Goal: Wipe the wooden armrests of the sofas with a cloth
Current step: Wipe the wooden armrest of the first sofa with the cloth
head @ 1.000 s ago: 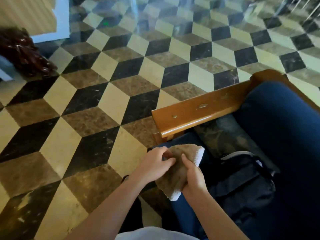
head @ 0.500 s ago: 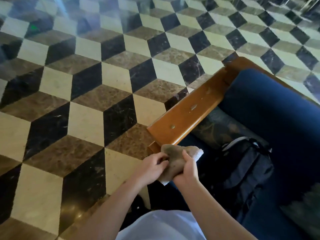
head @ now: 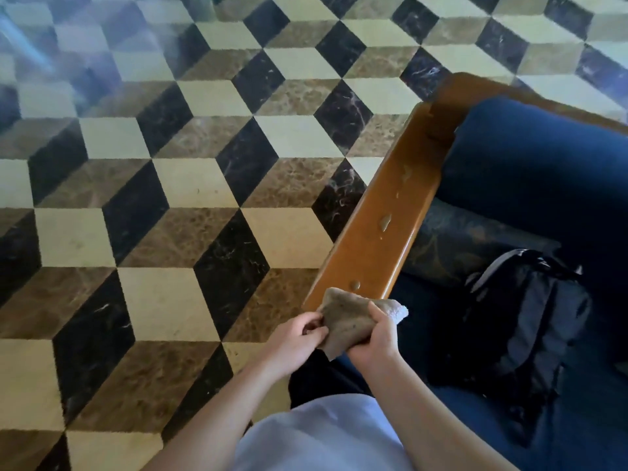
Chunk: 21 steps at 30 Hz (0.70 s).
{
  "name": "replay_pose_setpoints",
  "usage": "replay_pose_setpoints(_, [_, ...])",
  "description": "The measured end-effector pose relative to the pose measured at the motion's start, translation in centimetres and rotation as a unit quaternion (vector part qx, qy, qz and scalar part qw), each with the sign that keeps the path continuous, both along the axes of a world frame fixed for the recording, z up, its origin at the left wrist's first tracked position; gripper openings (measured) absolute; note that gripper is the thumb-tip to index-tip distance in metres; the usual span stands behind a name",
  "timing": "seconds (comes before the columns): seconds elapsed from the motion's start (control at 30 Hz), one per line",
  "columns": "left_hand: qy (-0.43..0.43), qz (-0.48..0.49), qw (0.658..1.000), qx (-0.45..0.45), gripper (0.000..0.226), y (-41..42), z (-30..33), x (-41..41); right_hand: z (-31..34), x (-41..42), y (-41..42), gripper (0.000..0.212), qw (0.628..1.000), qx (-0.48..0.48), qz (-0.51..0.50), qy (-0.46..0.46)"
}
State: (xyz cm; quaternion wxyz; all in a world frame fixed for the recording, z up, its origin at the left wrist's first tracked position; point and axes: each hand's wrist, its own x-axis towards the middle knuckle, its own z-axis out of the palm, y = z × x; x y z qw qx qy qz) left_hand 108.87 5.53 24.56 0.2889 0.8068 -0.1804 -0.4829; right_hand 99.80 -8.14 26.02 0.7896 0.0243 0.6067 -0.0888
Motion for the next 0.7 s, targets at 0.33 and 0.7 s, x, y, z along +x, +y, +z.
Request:
replay_pose_setpoints(0.33, [0.056, -0.058, 0.997, 0.004, 0.04, -9.8, 1.9, 13.3, 0.3, 7.8, -5.2, 0.042, 0.991, 0.003, -0.136, 0.017])
replay_pose_setpoints(0.7, [0.123, -0.369, 0.917, 0.092, 0.031, -21.5, -3.2, 20.0, -2.5, 13.9, -5.0, 0.056, 0.894, -0.011, -0.444, 0.06])
